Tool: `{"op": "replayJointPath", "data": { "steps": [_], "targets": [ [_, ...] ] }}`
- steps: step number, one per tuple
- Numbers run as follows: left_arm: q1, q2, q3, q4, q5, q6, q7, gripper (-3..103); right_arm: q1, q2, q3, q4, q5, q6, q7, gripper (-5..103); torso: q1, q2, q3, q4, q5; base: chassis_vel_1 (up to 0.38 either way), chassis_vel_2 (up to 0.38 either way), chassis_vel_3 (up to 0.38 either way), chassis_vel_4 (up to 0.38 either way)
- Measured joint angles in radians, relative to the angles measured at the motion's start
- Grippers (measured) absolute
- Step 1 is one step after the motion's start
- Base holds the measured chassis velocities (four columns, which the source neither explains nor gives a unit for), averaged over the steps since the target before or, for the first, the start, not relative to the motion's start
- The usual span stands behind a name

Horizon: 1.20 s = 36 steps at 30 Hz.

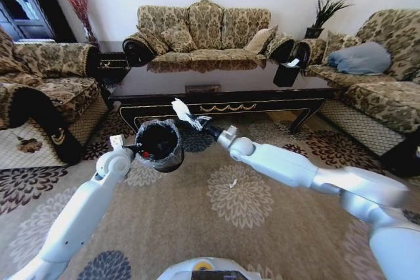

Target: Move to the front of the table and pick up the trash from the floor, then place it into the trash bin.

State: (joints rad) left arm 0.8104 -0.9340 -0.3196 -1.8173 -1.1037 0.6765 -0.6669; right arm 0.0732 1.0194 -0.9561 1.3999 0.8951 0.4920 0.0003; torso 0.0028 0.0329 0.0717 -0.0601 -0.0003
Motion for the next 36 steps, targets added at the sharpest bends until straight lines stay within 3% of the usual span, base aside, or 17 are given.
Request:
{"op": "replayJointPath", "data": {
  "steps": [9, 24, 27, 30, 31, 33, 36],
  "targets": [
    [-0.021, -0.014, -0.005, 0.027, -0.002, 0.001, 0.0, 2, 0.047, 0.157, -0.097, -0.015, 0.018, -0.002, 0.024, 0, 0.0, 0.0, 0.0, 0.0004, 0.0, 0.0, 0.0, 0.0, 0.0],
    [0.003, -0.002, -0.028, -0.012, -0.005, 0.003, -0.001, 2, 0.0, 0.224, -0.135, -0.06, -0.013, -0.017, 0.064, 0, 0.0, 0.0, 0.0, 0.0001, 0.0002, 0.0, 0.0, 0.0, 0.0],
    [0.013, -0.001, -0.031, -0.024, -0.004, 0.003, -0.003, 2, -0.006, 0.236, -0.132, -0.077, -0.018, -0.023, 0.079, 16, 0.0, 0.0, 0.0, 0.0, 0.0002, 0.0, 0.0, 0.0, 0.0],
    [0.018, 0.0, -0.032, -0.029, -0.004, 0.003, -0.005, 2, -0.01, 0.244, -0.126, -0.086, -0.019, -0.026, 0.09, 22, 0.0, 0.0, 0.0, 0.0001, 0.0002, 0.0, 0.0, 0.0, 0.0],
    [0.019, 0.0, -0.033, -0.032, -0.003, 0.003, -0.006, 2, -0.011, 0.248, -0.124, -0.088, -0.019, -0.027, 0.097, 33, 0.0, 0.0, 0.0, 0.0002, 0.0002, 0.0, 0.0, 0.0, 0.0],
    [0.02, 0.0, -0.033, -0.033, -0.003, 0.003, -0.006, 2, -0.012, 0.25, -0.123, -0.088, -0.02, -0.028, 0.101, 33, 0.0, 0.0, 0.0, 0.0001, 0.0002, 0.0, 0.0, 0.0, 0.0],
    [0.026, -0.003, -0.035, -0.038, -0.003, 0.004, -0.01, 2, -0.013, 0.252, -0.117, -0.087, -0.023, -0.034, 0.119, 48, 0.0, 0.0, 0.0, 0.0001, 0.0003, 0.0, 0.0, 0.0, 0.0]
  ]
}}
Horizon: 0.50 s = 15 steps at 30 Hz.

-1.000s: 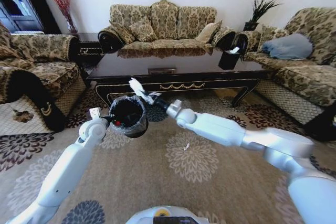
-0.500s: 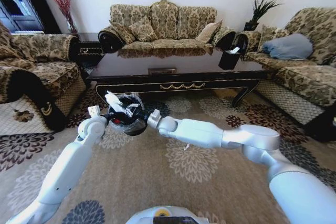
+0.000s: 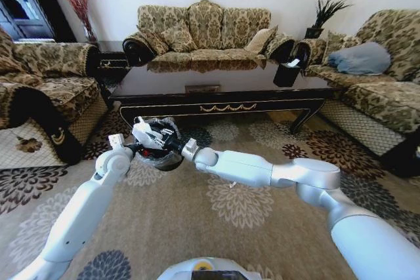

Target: Move to the front of the table and pick up the trash from the floor, then place it into the trash bin.

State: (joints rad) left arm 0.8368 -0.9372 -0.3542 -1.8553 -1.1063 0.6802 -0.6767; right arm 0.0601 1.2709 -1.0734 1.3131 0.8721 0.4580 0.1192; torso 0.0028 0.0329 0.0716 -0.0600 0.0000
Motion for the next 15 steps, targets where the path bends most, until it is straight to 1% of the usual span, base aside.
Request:
{"op": "replayJointPath", "data": {
  "steps": [1, 3, 4, 6, 9, 10, 13, 14, 15],
  "targets": [
    [0.002, -0.001, 0.0, -0.001, 0.0, 0.0, -0.001, 2, 0.0, 0.0, 0.004, -0.002, -0.001, -0.002, 0.003, 54, 0.0, 0.0, 0.0, 0.0, 0.0, 0.0, 0.0, 0.0, 0.0],
    [0.003, -0.001, 0.0, -0.002, 0.001, 0.0, -0.001, 2, -0.001, 0.0, 0.007, -0.005, -0.002, -0.003, 0.006, 54, 0.0, 0.0, 0.0, 0.0, -0.0001, 0.0, 0.0, 0.0, 0.0],
    [0.008, -0.003, -0.002, -0.004, 0.002, 0.0, -0.003, 2, -0.008, 0.001, 0.023, -0.013, -0.008, -0.007, 0.017, 65, 0.0, 0.0, 0.0, 0.0, 0.0, 0.0, 0.0, 0.0, 0.0],
    [0.01, -0.004, -0.003, -0.005, 0.002, 0.0, -0.003, 2, -0.011, 0.001, 0.029, -0.015, -0.009, -0.009, 0.023, 65, 0.0, 0.0, 0.0, 0.0, 0.0, 0.0, 0.0, 0.0, 0.0],
    [0.018, -0.004, -0.004, -0.011, 0.002, 0.001, -0.005, 2, -0.02, -0.008, 0.062, -0.011, -0.01, -0.017, 0.054, 82, 0.0, 0.0, 0.0, 0.0002, 0.0, 0.0, 0.0, 0.0, 0.0],
    [0.018, -0.004, -0.004, -0.011, 0.002, 0.001, -0.005, 2, -0.02, -0.008, 0.062, -0.011, -0.01, -0.017, 0.054, 82, 0.0, 0.0, 0.0, 0.0002, 0.0, 0.0, 0.0, 0.0, 0.0],
    [0.013, 0.008, -0.005, -0.009, -0.01, 0.003, -0.012, 2, -0.022, -0.037, 0.101, -0.009, -0.008, -0.032, 0.056, 96, 0.0, 0.0, 0.0, 0.0002, 0.0, 0.0, 0.0, 0.0, 0.0],
    [0.014, 0.012, -0.007, -0.009, -0.013, 0.003, -0.014, 2, -0.031, -0.048, 0.122, -0.012, -0.006, -0.047, 0.06, 96, 0.0, 0.0, 0.0, 0.0002, 0.0001, 0.0, 0.0, 0.0, 0.0],
    [0.014, 0.012, -0.007, -0.009, -0.013, 0.003, -0.014, 2, -0.031, -0.048, 0.122, -0.012, -0.006, -0.047, 0.06, 96, 0.0, 0.0, 0.0, 0.0002, 0.0001, 0.0, 0.0, 0.0, 0.0]
  ]
}}
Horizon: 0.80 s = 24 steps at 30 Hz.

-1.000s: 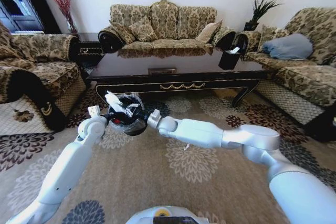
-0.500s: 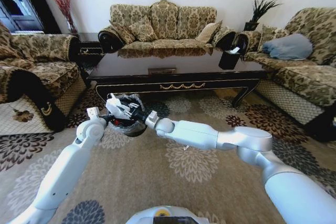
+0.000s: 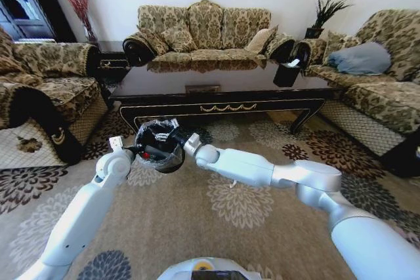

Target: Move to the front of the table and pick up the trash from the floor, then place it into the trash bin.

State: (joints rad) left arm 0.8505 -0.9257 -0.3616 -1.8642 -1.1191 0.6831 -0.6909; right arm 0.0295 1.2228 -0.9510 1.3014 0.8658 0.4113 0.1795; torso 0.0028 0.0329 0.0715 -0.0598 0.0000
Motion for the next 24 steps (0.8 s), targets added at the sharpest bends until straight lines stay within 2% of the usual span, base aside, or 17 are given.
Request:
{"op": "replayJointPath", "data": {
  "steps": [3, 6, 8, 10, 12, 18, 24],
  "targets": [
    [0.019, 0.003, -0.008, -0.008, -0.002, 0.001, -0.004, 2, -0.041, -0.054, 0.054, -0.008, 0.02, -0.07, 0.06, 100, 0.0, 0.0, 0.0, 0.0001, 0.0003, 0.0, 0.0, 0.0, 0.0],
    [0.028, 0.005, -0.01, -0.013, -0.002, 0.002, -0.007, 2, -0.055, -0.104, 0.063, -0.001, 0.06, -0.109, 0.075, 100, 0.0, 0.0, 0.0, 0.0001, 0.0001, 0.0, 0.0, 0.0, 0.0],
    [0.027, 0.017, -0.011, -0.016, -0.007, 0.003, -0.008, 2, -0.074, -0.199, 0.065, 0.024, 0.122, -0.164, 0.08, 100, 0.0, 0.0, 0.0, -0.0006, 0.0002, 0.0, 0.0, 0.0, 0.0],
    [0.023, 0.021, -0.012, -0.016, -0.01, 0.003, -0.009, 2, -0.077, -0.215, 0.065, 0.027, 0.131, -0.173, 0.08, 100, 0.0, 0.0, 0.0, -0.0007, 0.0002, 0.0, 0.0, 0.0, 0.0],
    [0.004, 0.044, -0.018, -0.015, -0.025, 0.005, -0.01, 2, -0.1, -0.263, 0.065, 0.033, 0.158, -0.198, 0.067, 100, 0.0, 0.0, 0.0, -0.0009, 0.0003, 0.0, 0.0, 0.0, 0.0],
    [-0.013, 0.081, -0.021, -0.03, -0.048, 0.012, -0.025, 2, -0.15, -0.328, 0.025, 0.009, 0.187, -0.234, 0.007, 100, 0.0, 0.0, 0.0, 0.0007, 0.0002, 0.0, 0.0, 0.0, 0.0],
    [-0.026, 0.07, -0.025, -0.04, -0.056, 0.013, -0.024, 2, -0.17, -0.347, -0.079, -0.083, 0.162, -0.235, -0.05, 100, 0.0, 0.0, 0.0, -0.0007, 0.0004, 0.0, 0.0, 0.0, 0.0]
  ]
}}
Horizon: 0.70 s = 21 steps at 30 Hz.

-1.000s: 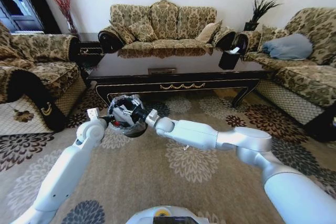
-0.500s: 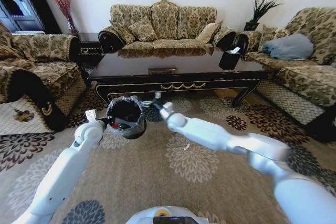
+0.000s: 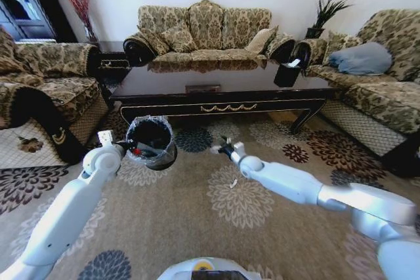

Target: Move to the front of the table and pick up the trash from the floor, then place it into the trash bin.

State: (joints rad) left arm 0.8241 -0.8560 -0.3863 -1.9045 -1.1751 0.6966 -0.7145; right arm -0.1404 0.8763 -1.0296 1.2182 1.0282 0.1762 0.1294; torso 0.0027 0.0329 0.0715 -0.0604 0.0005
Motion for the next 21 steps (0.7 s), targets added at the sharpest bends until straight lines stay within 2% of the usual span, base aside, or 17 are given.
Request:
{"op": "replayJointPath", "data": {
  "steps": [3, 10, 14, 21],
  "targets": [
    [0.006, -0.024, -0.012, -0.004, 0.001, 0.0, 0.001, 2, -0.015, 0.002, -0.098, -0.107, -0.042, 0.031, -0.074, 100, 0.0, 0.0, 0.0, 0.0005, -0.0004, 0.0, 0.0, 0.0, 0.0],
    [0.024, -0.035, -0.032, -0.029, 0.0, 0.0, 0.005, 2, -0.045, 0.015, -0.147, -0.184, -0.05, 0.036, -0.081, 100, 0.0, 0.0, 0.0, 0.0002, -0.0003, 0.0, 0.0, 0.0, 0.0],
    [0.035, -0.037, -0.045, -0.052, -0.006, -0.002, 0.011, 2, -0.062, 0.056, -0.163, -0.298, -0.056, 0.036, -0.076, 100, 0.0, 0.0, 0.0, 0.0009, -0.0005, 0.0, 0.0, 0.0, 0.0],
    [0.031, -0.042, -0.043, -0.065, -0.002, -0.004, 0.011, 2, -0.088, 0.071, -0.164, -0.342, -0.038, 0.029, -0.075, 100, 0.0, 0.0, 0.0, 0.0002, -0.0004, 0.0, 0.0, 0.0, 0.0]
  ]
}}
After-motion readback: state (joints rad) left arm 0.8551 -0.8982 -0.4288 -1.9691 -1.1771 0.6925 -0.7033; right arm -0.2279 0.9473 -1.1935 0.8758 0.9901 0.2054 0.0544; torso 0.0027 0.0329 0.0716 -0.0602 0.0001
